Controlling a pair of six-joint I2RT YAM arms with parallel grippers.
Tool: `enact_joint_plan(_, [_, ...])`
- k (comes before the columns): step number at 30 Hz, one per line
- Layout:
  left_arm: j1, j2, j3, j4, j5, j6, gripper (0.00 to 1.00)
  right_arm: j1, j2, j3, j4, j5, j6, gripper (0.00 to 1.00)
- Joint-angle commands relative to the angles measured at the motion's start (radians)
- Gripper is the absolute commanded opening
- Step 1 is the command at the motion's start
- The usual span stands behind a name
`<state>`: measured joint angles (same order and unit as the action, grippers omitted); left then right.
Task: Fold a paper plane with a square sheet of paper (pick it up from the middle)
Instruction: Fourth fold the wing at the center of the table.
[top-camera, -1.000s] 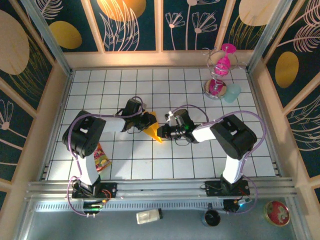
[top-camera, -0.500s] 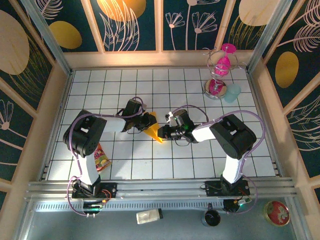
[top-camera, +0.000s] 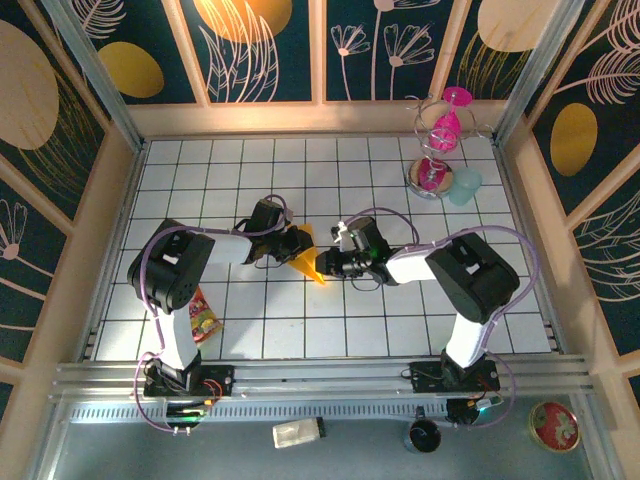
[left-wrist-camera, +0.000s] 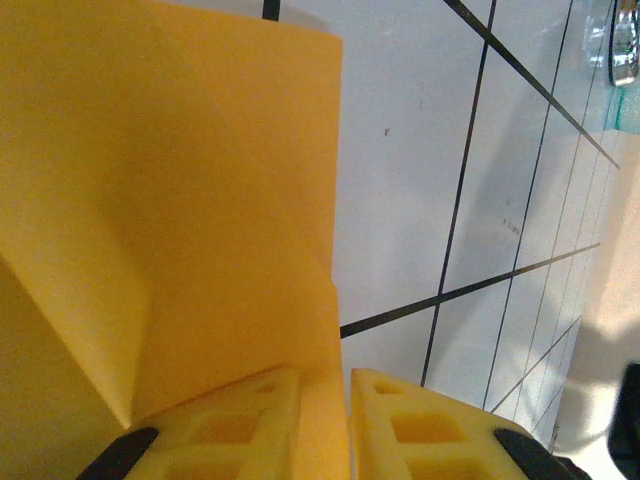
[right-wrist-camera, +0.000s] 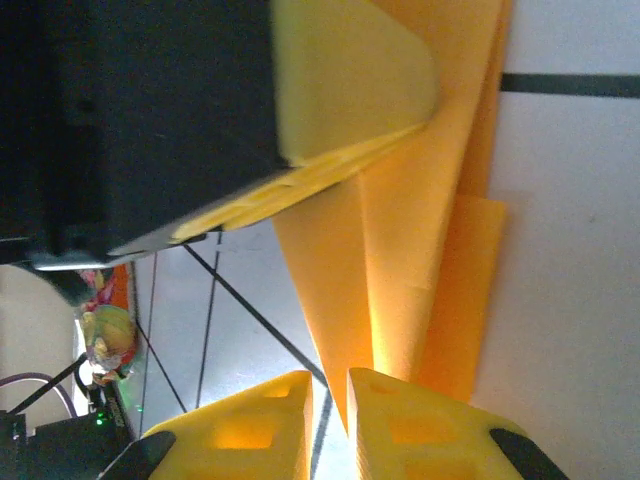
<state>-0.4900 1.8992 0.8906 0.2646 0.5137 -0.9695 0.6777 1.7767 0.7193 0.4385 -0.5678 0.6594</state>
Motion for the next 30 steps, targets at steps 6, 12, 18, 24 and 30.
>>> enact_joint_plan(6, [0.004,0.012,0.011,-0.004,0.007,0.023,0.21,0.036,-0.017,0.006,-0.067,0.022,-0.023,0.17])
enact_joint_plan(12, [0.004,0.011,0.011,-0.005,0.008,0.023,0.21,0.037,-0.005,-0.004,-0.077,0.041,-0.02,0.17])
enact_joint_plan(18, [0.004,0.015,0.013,-0.005,0.008,0.024,0.21,0.037,0.011,-0.003,-0.078,0.041,-0.021,0.17])
enact_joint_plan(24, [0.004,0.015,0.011,-0.005,0.006,0.024,0.21,0.039,0.021,-0.001,-0.076,0.032,-0.021,0.17])
enact_joint_plan(30, [0.004,0.018,0.011,-0.004,0.005,0.025,0.21,0.039,0.026,-0.003,-0.083,0.036,-0.02,0.17])
